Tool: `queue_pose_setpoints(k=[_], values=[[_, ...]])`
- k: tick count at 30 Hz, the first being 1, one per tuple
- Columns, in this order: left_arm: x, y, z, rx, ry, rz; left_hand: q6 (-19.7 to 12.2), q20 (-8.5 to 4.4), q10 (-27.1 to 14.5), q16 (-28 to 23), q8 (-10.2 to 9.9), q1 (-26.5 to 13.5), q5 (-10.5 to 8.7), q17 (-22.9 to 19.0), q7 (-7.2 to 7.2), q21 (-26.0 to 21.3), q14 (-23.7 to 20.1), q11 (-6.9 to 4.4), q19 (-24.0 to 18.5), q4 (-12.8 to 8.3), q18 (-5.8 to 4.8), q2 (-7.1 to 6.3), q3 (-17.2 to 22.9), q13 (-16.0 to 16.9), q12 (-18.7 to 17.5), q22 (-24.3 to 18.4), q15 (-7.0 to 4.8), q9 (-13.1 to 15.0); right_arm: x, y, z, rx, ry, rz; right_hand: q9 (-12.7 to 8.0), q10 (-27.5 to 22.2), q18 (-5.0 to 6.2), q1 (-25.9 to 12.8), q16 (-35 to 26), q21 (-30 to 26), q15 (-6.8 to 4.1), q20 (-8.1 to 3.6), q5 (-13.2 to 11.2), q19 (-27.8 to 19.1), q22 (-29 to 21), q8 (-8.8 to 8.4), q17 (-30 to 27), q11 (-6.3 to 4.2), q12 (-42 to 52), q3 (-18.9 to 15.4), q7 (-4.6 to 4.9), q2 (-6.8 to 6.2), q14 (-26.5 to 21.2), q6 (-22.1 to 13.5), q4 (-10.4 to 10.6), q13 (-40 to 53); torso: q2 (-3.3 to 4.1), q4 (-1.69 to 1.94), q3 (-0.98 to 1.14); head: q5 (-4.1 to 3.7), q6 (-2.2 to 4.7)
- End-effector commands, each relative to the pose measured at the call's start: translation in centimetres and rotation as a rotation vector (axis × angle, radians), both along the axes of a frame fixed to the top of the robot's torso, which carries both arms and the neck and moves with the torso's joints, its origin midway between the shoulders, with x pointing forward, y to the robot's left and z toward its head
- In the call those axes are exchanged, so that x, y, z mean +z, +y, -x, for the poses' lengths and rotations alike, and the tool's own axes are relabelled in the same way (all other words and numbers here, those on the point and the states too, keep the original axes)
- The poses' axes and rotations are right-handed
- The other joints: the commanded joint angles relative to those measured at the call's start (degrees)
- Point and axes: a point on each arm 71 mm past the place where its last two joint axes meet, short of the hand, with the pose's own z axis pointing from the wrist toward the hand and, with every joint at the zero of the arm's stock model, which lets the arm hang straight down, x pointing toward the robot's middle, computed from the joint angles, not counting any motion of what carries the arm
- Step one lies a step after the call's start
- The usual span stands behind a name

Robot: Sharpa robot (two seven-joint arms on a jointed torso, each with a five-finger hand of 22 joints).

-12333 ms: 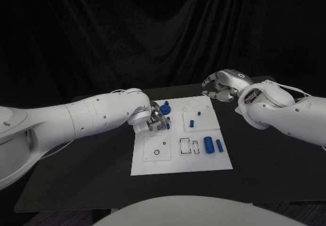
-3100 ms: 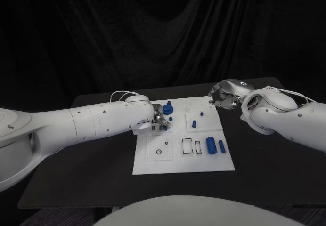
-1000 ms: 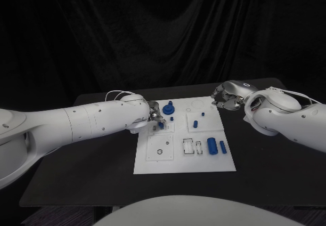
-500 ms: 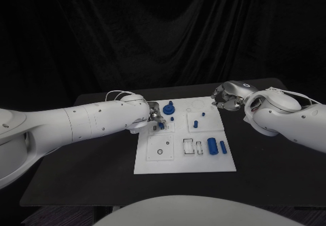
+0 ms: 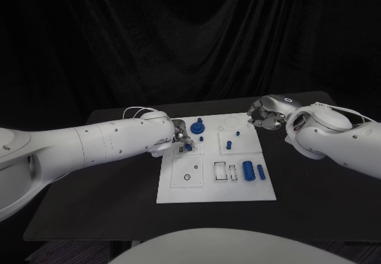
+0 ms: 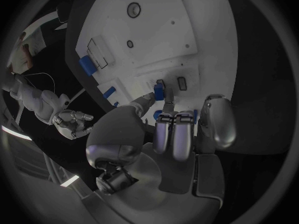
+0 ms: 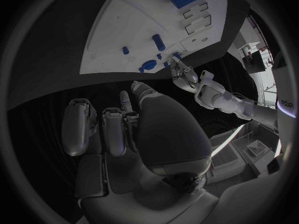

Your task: Assemble the parts on the task board

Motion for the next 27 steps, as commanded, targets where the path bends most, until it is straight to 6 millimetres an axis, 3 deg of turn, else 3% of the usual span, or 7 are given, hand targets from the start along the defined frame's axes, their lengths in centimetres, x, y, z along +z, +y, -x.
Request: queue_pose_setpoints(k=[1, 6, 27], values=[[-0.1, -0.16, 0.14, -0.01, 0.001, 0.012, -0.19, 0.11, 5.95, 0.15, -0.5, -0.96, -0.93, 15.09, 0.29, -0.2, 6.16, 0.4, 0.93, 0.62, 0.06, -0.06, -0.09, 15.04, 0.15, 9.12, 0.17, -0.07, -0.15, -0.07, 0.04, -0.011, 0.007, 0.007, -0.06, 2.03, 0.32, 0.44, -0.2, -0.1, 0.27, 0.4, 0.15, -0.07, 10.48, -0.16, 2.45, 0.33, -0.26, 0.3, 0.02, -0.24, 2.95, 0.49, 0.0, 11.02, -0.02, 0.02, 0.02, 0.1, -0.01], [-0.21, -0.1, 0.22, -0.009, 0.002, 0.013, -0.13, 0.2, 5.95, 0.15, -0.67, -1.77, -2.32, 15.09, 0.39, -0.28, 6.16, 0.51, 0.91, 1.33, 0.07, -0.16, -0.57, 15.04, 0.15, 9.11, 0.26, -0.12, -0.19, -0.07, 0.05, -0.011, 0.009, 0.008, -0.12, 2.02, 0.31, 0.39, -0.2, -0.1, 0.28, 0.4, 0.13, -0.06, 10.48, -0.18, 2.44, 0.33, -0.27, 0.33, 0.02, -0.26, 2.95, 0.49, -0.01, 11.02, -0.01, -0.02, 0.02, 0.17, -0.01], [-0.41, -0.05, 0.26, -0.004, -0.006, 0.022, -0.38, 0.38, 5.95, 0.15, -1.29, -3.0, -3.67, 15.09, 0.67, -0.39, 6.16, 0.75, 0.88, 2.79, 0.09, -0.34, -1.78, 15.04, 0.15, 9.09, 0.46, -0.4, -0.3, -0.1, 0.09, -0.011, 0.017, 0.013, -0.12, 2.02, 0.31, 0.39, -0.2, -0.1, 0.28, 0.4, 0.13, -0.06, 10.48, -0.18, 2.44, 0.33, -0.27, 0.33, 0.02, -0.26, 2.95, 0.49, -0.01, 11.02, 0.04, -0.05, 0.02, 0.23, -0.01]])
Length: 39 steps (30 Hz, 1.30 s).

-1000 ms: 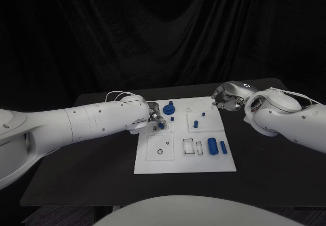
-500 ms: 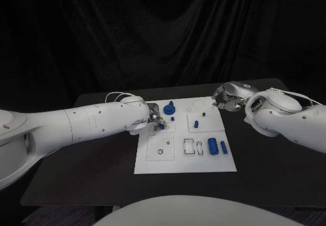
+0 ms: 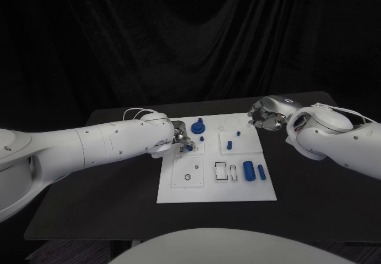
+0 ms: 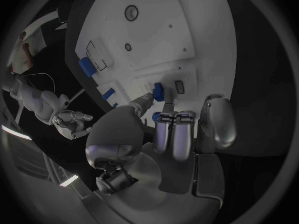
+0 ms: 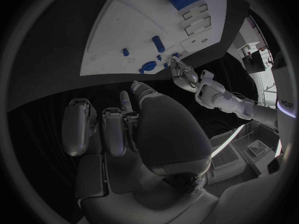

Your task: Assemble the parts on the task board

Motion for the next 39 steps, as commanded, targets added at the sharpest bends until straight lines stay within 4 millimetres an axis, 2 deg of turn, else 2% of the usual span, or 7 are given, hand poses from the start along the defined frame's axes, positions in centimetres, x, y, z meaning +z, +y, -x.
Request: queue_pose_setpoints(k=[1, 10, 20, 25, 31, 33, 39], values=[[0.03, -0.29, 0.0, -0.007, -0.013, 0.021, 0.01, 0.37, 5.96, 0.15, -0.4, -0.5, -0.19, 15.09, 0.28, -0.24, 5.95, 0.37, 0.88, 0.36, 0.09, -0.1, 0.03, 15.04, 0.15, 9.09, 0.25, -0.08, -0.16, -0.08, 0.04, -0.011, 0.009, 0.009, -0.06, 2.02, 0.31, 0.39, -0.2, -0.1, 0.28, 0.4, 0.14, -0.06, 10.5, -0.19, 2.44, 0.33, -0.27, 0.33, 0.02, -0.26, 2.95, 0.49, -0.01, 11.02, 0.0, -0.06, -0.01, -0.01, -0.01], [0.09, -0.24, -0.01, -0.006, -0.022, 0.03, 0.28, 0.42, 5.96, 0.15, -0.44, -0.94, -0.4, 15.09, 0.3, -0.12, 5.95, 0.39, 0.91, 1.01, 0.07, -0.13, -0.56, 15.04, 0.15, 9.13, 0.29, -0.12, -0.17, -0.15, 0.05, -0.014, 0.011, 0.011, -0.06, 2.02, 0.31, 0.39, -0.2, -0.1, 0.28, 0.4, 0.14, -0.06, 10.5, -0.19, 2.44, 0.33, -0.27, 0.33, 0.02, -0.26, 2.95, 0.49, -0.01, 11.02, -0.03, -0.04, 0.02, -0.05, -0.01], [0.29, 0.18, 0.04, 0.0, -0.048, 0.053, 2.03, 0.21, 5.96, 0.15, -0.43, -6.26, -5.78, 15.09, -0.13, 0.25, 5.95, 0.03, 1.12, 10.93, 0.02, -0.36, -10.54, 15.04, 0.15, 9.23, 0.01, 0.5, -0.19, -0.31, 0.02, -0.019, 0.013, 0.014, -0.16, 1.98, 0.32, 0.34, -0.27, -0.16, 0.28, 0.4, 0.14, -0.08, 10.48, -0.24, 2.31, 0.34, -0.29, 0.43, 0.04, -0.24, 2.92, 0.49, -0.05, 10.97, -0.11, -0.04, -0.02, 0.03, -0.01], [0.2, 0.34, 0.09, 0.003, -0.035, 0.04, 2.33, 0.17, 5.96, 0.15, -0.37, -6.54, -6.46, 15.09, -0.2, 0.26, 5.95, -0.01, 1.14, 12.99, 0.01, 0.22, -12.41, 15.04, 0.15, 9.23, -0.04, 0.74, -0.2, -0.33, 0.02, -0.02, 0.013, 0.014, -0.16, 1.98, 0.32, 0.34, -0.27, -0.16, 0.28, 0.4, 0.14, -0.08, 10.48, -0.24, 2.31, 0.34, -0.29, 0.43, 0.04, -0.24, 2.92, 0.49, -0.05, 10.97, -0.04, -0.05, -0.04, 0.13, -0.01], [0.04, 0.56, 0.13, 0.008, -0.014, 0.018, 3.22, 0.0, 5.96, 0.15, 0.35, -3.68, -4.03, 15.09, -0.55, 0.27, 5.95, -0.3, 1.18, 12.56, 0.02, 1.39, -12.95, 15.04, 0.15, 9.24, -0.26, 1.63, -0.22, -0.33, 0.02, -0.021, 0.016, 0.016, -0.18, 1.98, 0.33, 0.31, -0.22, -0.21, 0.28, 0.4, 0.13, -0.1, 10.46, -0.25, 2.41, 0.35, -0.29, 0.44, 0.04, -0.23, 2.94, 0.48, -0.04, 10.98, -0.01, -0.05, 0.01, 0.17, -0.01], [-0.01, 0.63, 0.13, 0.007, -0.007, 0.012, 3.17, -0.16, 5.96, 0.15, 0.8, -0.83, -0.96, 15.09, -0.74, 0.26, 5.95, -0.46, 1.19, 10.97, 0.02, 1.79, -12.5, 15.04, 0.15, 9.24, -0.41, 2.56, -0.23, -0.34, 0.03, -0.021, 0.016, 0.016, -0.18, 1.98, 0.33, 0.31, -0.22, -0.21, 0.28, 0.4, 0.13, -0.1, 10.46, -0.25, 2.41, 0.35, -0.29, 0.44, 0.04, -0.23, 2.94, 0.48, -0.04, 10.98, -0.02, -0.03, 0.0, 0.13, -0.01], [-0.06, 0.6, 0.14, -0.001, 0.001, 0.011, 2.31, -0.22, 5.96, 0.15, 0.89, 2.17, 2.31, 15.09, -0.74, 0.04, 5.95, -0.49, 1.15, 8.63, 0.04, 1.83, -11.79, 15.04, 0.15, 9.19, -0.46, 3.64, -0.23, -0.37, 0.03, -0.023, 0.016, 0.016, -0.21, 1.94, 0.33, 0.24, -0.24, -0.2, 0.29, 0.41, 0.18, -0.09, 10.47, -0.26, 2.37, 0.35, -0.31, 0.48, 0.05, -0.18, 2.93, 0.49, -0.01, 10.93, -0.02, -0.09, 0.01, 0.16, -0.01]])
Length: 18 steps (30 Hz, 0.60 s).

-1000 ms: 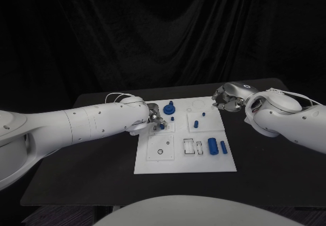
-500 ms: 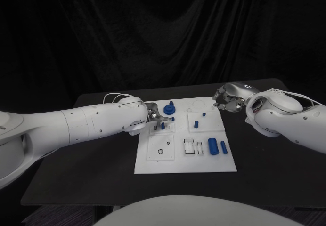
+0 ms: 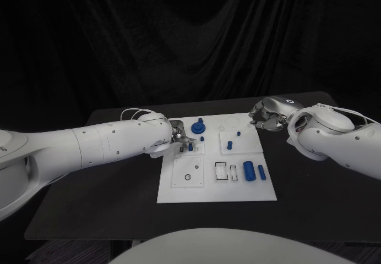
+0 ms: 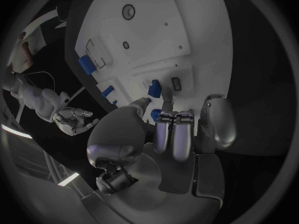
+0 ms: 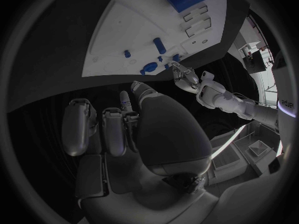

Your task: Assemble the parts on the task board

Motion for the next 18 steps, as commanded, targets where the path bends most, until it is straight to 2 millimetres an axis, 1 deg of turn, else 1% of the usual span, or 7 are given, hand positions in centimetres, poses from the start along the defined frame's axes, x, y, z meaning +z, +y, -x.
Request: queue_pose_setpoints(k=[1, 4, 8, 11, 15, 16, 18], values=[[-0.13, -0.22, 0.15, -0.017, 0.018, -0.001, -0.54, -0.22, 5.96, 0.15, 0.18, 0.73, 0.62, 15.09, 0.01, -0.04, 5.95, -0.48, 1.13, -0.66, 0.05, -0.07, 0.24, 15.04, 0.15, 9.17, -0.44, 0.16, -0.13, -0.13, 0.03, -0.015, 0.007, 0.009, -0.11, 1.94, 0.33, 0.24, -0.24, -0.2, 0.29, 0.41, 0.18, -0.09, 10.48, -0.26, 2.37, 0.35, -0.31, 0.48, 0.05, -0.18, 2.93, 0.49, -0.01, 10.92, 0.01, 0.01, -0.01, -0.05, -0.01], [-0.14, -0.33, 0.17, -0.023, 0.021, 0.001, -0.9, -0.2, 5.96, 0.15, 0.01, 1.51, 1.5, 15.09, 0.08, -0.03, 5.95, -0.43, 1.12, -1.52, 0.04, -0.18, 0.67, 15.04, 0.15, 9.18, -0.41, 0.28, -0.13, -0.13, 0.03, -0.015, 0.007, 0.009, -0.11, 1.94, 0.33, 0.24, -0.24, -0.2, 0.29, 0.41, 0.18, -0.09, 10.48, -0.26, 2.37, 0.35, -0.31, 0.48, 0.05, -0.18, 2.93, 0.49, -0.01, 10.92, 0.01, 0.0, 0.01, -0.04, -0.01], [-0.15, -0.43, 0.19, -0.03, 0.022, 0.004, -1.24, -0.17, 5.96, 0.15, -0.2, 1.79, 1.72, 15.09, 0.17, -0.15, 5.95, -0.37, 1.08, -1.94, 0.06, -0.35, 0.84, 15.04, 0.15, 9.15, -0.38, 0.26, -0.13, -0.11, 0.03, -0.015, 0.007, 0.008, -0.13, 1.94, 0.35, 0.2, -0.24, -0.27, 0.29, 0.41, 0.26, -0.12, 10.46, -0.26, 2.37, 0.36, -0.31, 0.51, 0.05, -0.13, 2.93, 0.5, 0.02, 10.91, 0.02, 0.03, 0.02, -0.08, -0.01], [-0.15, -0.47, 0.18, -0.034, 0.023, 0.006, -1.49, -0.08, 5.96, 0.15, -0.52, 1.4, 0.42, 15.09, 0.37, -0.24, 5.95, -0.21, 1.04, -1.94, 0.06, -0.4, 0.77, 15.04, 0.15, 9.14, -0.23, 0.15, -0.14, -0.11, 0.03, -0.015, 0.007, 0.009, -0.13, 1.94, 0.35, 0.2, -0.24, -0.27, 0.29, 0.41, 0.26, -0.12, 10.46, -0.26, 2.37, 0.36, -0.31, 0.51, 0.05, -0.13, 2.93, 0.5, 0.02, 10.91, 0.02, 0.06, 0.01, -0.09, -0.01], [-0.13, -0.51, 0.14, -0.038, 0.019, 0.012, -1.58, 0.02, 5.96, 0.15, -0.77, 0.96, -0.78, 15.09, 0.48, -0.31, 5.95, -0.09, 1.0, -1.8, 0.07, -0.32, 0.64, 15.04, 0.15, 9.13, -0.13, 0.03, -0.15, -0.1, 0.03, -0.015, 0.008, 0.009, -0.13, 1.94, 0.35, 0.2, -0.24, -0.27, 0.29, 0.41, 0.26, -0.12, 10.46, -0.26, 2.37, 0.36, -0.31, 0.51, 0.05, -0.13, 2.93, 0.5, 0.02, 10.91, -0.01, 0.06, 0.02, -0.06, -0.01], [-0.12, -0.53, 0.13, -0.039, 0.017, 0.014, -1.6, 0.07, 5.96, 0.15, -0.89, 0.68, -1.5, 15.09, 0.53, -0.32, 5.95, -0.05, 0.99, -1.66, 0.07, -0.3, 0.49, 15.04, 0.15, 9.13, -0.08, -0.04, -0.15, -0.1, 0.03, -0.015, 0.008, 0.009, -0.13, 1.94, 0.35, 0.2, -0.24, -0.28, 0.29, 0.41, 0.27, -0.12, 10.46, -0.26, 2.36, 0.36, -0.31, 0.51, 0.05, -0.12, 2.93, 0.51, 0.03, 10.91, 0.0, 0.05, 0.02, -0.06, -0.01], [-0.11, -0.56, 0.12, -0.041, 0.015, 0.017, -1.6, 0.07, 5.96, 0.15, -0.89, 0.68, -1.5, 15.09, 0.53, -0.32, 5.95, -0.05, 0.99, -1.66, 0.07, -0.3, 0.49, 15.04, 0.15, 9.13, -0.08, -0.04, -0.16, -0.1, 0.03, -0.015, 0.009, 0.01, -0.14, 1.91, 0.36, 0.17, -0.27, -0.32, 0.3, 0.41, 0.37, -0.14, 10.45, -0.26, 2.31, 0.35, -0.32, 0.55, 0.05, -0.08, 2.92, 0.54, 0.04, 10.89, 0.01, 0.06, 0.02, -0.08, -0.01]])
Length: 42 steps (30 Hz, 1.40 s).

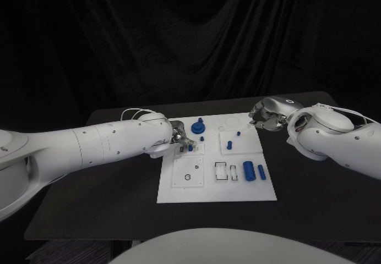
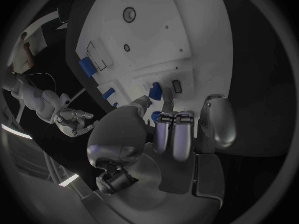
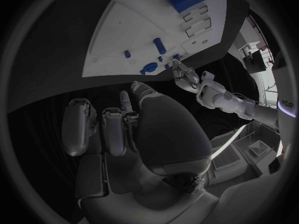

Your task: Assemble the parts on the task board

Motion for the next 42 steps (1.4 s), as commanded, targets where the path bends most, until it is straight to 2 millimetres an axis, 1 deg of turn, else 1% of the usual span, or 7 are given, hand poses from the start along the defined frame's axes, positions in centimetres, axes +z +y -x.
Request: queue_pose_setpoints(k=[1, 17, 24, 30, 31, 35, 42], values=[[-0.01, -0.41, 0.07, -0.026, 0.0, 0.023, -0.49, 0.07, 5.96, 0.15, -0.22, -0.55, -0.33, 15.09, 0.02, -0.34, 5.95, -0.04, 0.98, 0.0, 0.08, -0.04, -0.25, 15.04, 0.15, 9.12, -0.07, -0.07, -0.14, -0.1, 0.02, -0.014, 0.008, 0.009, -0.09, 1.91, 0.36, 0.17, -0.27, -0.32, 0.3, 0.41, 0.37, -0.14, 10.45, -0.26, 2.31, 0.35, -0.32, 0.29, 0.04, -0.08, 2.92, 0.54, -0.03, 10.9, -0.01, 0.02, 0.01, 0.03, -0.01], [-0.09, -0.84, 0.11, -0.048, 0.013, 0.024, -0.78, 0.24, 5.96, 0.15, -0.81, 0.56, 1.26, 15.09, 0.14, -0.85, 5.95, 0.1, 0.73, -1.23, 0.17, 0.23, 0.46, 15.04, 0.15, 9.01, 0.08, -0.41, -0.2, -0.04, 0.05, -0.013, 0.015, 0.014, -0.11, 1.86, 0.4, 0.11, -0.31, -0.5, 0.28, 0.41, 0.66, -0.21, 10.4, -0.12, 2.23, 0.31, -0.35, 0.44, -0.01, 0.03, 2.9, 0.88, -0.05, 10.84, 0.03, 0.02, 0.05, 0.16, -0.01], [-0.18, -0.84, 0.16, -0.043, 0.023, 0.011, -0.84, 0.29, 5.96, 0.15, -1.45, 1.93, 4.66, 15.09, 0.08, -0.82, 5.95, 0.07, 0.66, -3.17, 0.18, 0.26, 2.26, 15.04, 0.15, 9.03, 0.09, -0.92, -0.22, -0.07, 0.06, -0.014, 0.017, 0.015, -0.11, 1.86, 0.4, 0.11, -0.31, -0.5, 0.28, 0.41, 0.66, -0.21, 10.4, -0.12, 2.23, 0.31, -0.35, 0.44, -0.01, 0.03, 2.9, 0.88, -0.05, 10.84, -0.02, -0.04, 0.0, 0.18, -0.01], [-0.25, -0.78, 0.21, -0.039, 0.031, 0.002, -0.75, 0.17, 5.96, 0.15, -2.03, 2.95, 9.26, 15.09, -0.1, -0.77, 5.95, -0.11, 0.65, -6.13, 0.19, -0.52, 6.34, 15.04, 0.15, 9.04, -0.07, -1.44, -0.25, -0.1, 0.07, -0.015, 0.022, 0.019, -0.12, 1.85, 0.4, 0.06, -0.34, -0.53, 0.28, 0.41, 0.73, -0.21, 10.39, -0.09, 2.17, 0.31, -0.36, 0.45, -0.03, 0.04, 2.88, 0.97, -0.03, 10.83, -0.03, -0.01, -0.01, 0.17, -0.01], [-0.26, -0.77, 0.22, -0.039, 0.032, 0.001, -0.72, 0.16, 5.96, 0.15, -2.06, 2.93, 9.5, 15.09, -0.11, -0.74, 5.95, -0.12, 0.65, -6.35, 0.18, -0.65, 6.71, 15.04, 0.15, 9.05, -0.07, -1.46, -0.26, -0.1, 0.07, -0.016, 0.022, 0.019, -0.12, 1.85, 0.4, 0.06, -0.34, -0.53, 0.28, 0.41, 0.73, -0.21, 10.39, -0.09, 2.17, 0.31, -0.36, 0.45, -0.03, 0.04, 2.88, 0.97, -0.03, 10.83, -0.03, -0.02, -0.01, 0.17, -0.01], [-0.29, -0.75, 0.24, -0.039, 0.033, 0.001, -0.58, 0.06, 5.96, 0.15, -2.21, 2.77, 12.67, 15.09, -0.17, -0.79, 5.95, -0.2, 0.62, -8.79, 0.19, -1.69, 10.94, 15.04, 0.15, 9.03, -0.16, -1.52, -0.27, -0.09, 0.05, -0.016, 0.023, 0.02, -0.13, 1.79, 0.42, 0.01, -0.37, -0.6, 0.27, 0.41, 0.77, -0.24, 10.37, -0.09, 2.12, 0.31, -0.39, 0.45, -0.03, 0.04, 2.87, 0.99, -0.01, 10.78, -0.03, -0.02, -0.03, 0.18, -0.01], [-0.16, -0.77, 0.22, -0.043, 0.011, 0.025, -0.39, 0.02, 5.96, 0.15, -1.98, 1.13, 13.87, 15.09, -0.24, -0.72, 5.95, -0.28, 0.6, -12.54, 0.18, -3.12, 17.34, 15.04, 0.15, 9.04, -0.21, -0.92, -0.29, -0.07, 0.03, -0.017, 0.025, 0.022, -0.14, 1.76, 0.45, -0.02, -0.42, -0.73, 0.27, 0.4, 0.8, -0.3, 10.33, -0.09, 2.03, 0.3, -0.41, 0.46, -0.03, 0.03, 2.84, 1.01, 0.0, 10.75, -0.03, -0.05, -0.03, 0.22, -0.01]])
